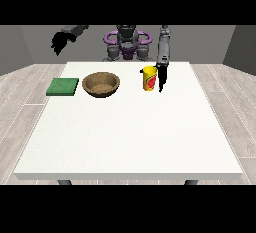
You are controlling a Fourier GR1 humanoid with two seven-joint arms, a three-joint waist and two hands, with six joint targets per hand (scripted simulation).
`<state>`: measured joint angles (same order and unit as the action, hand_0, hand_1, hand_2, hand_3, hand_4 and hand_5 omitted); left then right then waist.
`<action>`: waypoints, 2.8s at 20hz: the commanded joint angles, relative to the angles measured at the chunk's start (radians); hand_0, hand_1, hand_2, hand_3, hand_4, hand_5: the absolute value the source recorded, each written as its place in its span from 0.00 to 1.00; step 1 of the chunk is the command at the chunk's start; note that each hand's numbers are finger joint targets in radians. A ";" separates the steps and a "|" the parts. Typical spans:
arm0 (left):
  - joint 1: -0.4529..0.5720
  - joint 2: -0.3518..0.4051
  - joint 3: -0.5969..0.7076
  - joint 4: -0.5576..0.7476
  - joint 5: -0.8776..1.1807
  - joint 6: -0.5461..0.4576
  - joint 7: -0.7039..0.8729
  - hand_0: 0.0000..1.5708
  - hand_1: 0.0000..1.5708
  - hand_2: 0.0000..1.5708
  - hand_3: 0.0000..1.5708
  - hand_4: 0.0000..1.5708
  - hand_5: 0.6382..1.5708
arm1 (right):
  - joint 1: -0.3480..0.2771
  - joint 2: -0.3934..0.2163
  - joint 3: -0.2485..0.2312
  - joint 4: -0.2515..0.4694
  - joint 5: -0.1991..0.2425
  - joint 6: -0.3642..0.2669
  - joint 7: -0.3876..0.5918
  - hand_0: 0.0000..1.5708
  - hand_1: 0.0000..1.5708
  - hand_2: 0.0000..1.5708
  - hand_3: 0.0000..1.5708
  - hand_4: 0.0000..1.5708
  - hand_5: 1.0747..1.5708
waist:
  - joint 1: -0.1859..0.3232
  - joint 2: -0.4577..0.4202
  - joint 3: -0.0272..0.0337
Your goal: Pick the cup and pour the ball into the bowl, then pick the bowl and place it on the pad
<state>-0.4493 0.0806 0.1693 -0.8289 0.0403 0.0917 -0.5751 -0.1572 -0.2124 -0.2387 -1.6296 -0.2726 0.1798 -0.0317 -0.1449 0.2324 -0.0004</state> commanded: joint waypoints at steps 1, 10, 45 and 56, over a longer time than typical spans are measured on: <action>-0.036 -0.032 0.016 0.119 -0.027 0.078 -0.098 0.44 0.44 0.41 0.00 0.64 0.98 | -0.054 -0.044 -0.019 -0.037 -0.045 0.024 0.053 0.00 0.00 0.00 0.00 0.43 1.00 | -0.041 0.043 -0.0004; -0.050 0.001 0.014 0.186 -0.115 0.255 -0.132 0.82 0.82 1.00 1.00 0.89 0.87 | -0.066 -0.181 -0.169 0.046 -0.212 0.142 0.095 0.00 0.00 0.00 0.10 0.40 0.99 | -0.084 0.020 0.0004; -0.599 -0.081 -0.920 0.338 -1.282 0.150 1.225 0.77 0.77 1.00 1.00 0.67 1.00 | -0.115 -0.161 -0.116 0.537 -0.075 0.186 0.003 0.00 0.00 0.00 0.18 0.44 0.96 | -0.016 -0.310 0.0019; -0.558 -0.081 -0.977 0.107 -1.334 -0.086 1.208 0.00 0.00 0.67 0.98 0.70 1.00 | -0.163 -0.176 -0.142 0.600 -0.076 0.169 -0.053 0.00 0.00 0.00 0.17 0.44 0.95 | 0.044 -0.277 0.0006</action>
<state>-1.0200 0.0000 -0.8141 -0.6618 -1.2663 0.0411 0.6382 -0.3064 -0.3914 -0.3756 -1.0407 -0.3480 0.3632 -0.0716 -0.1322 -0.0557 0.0007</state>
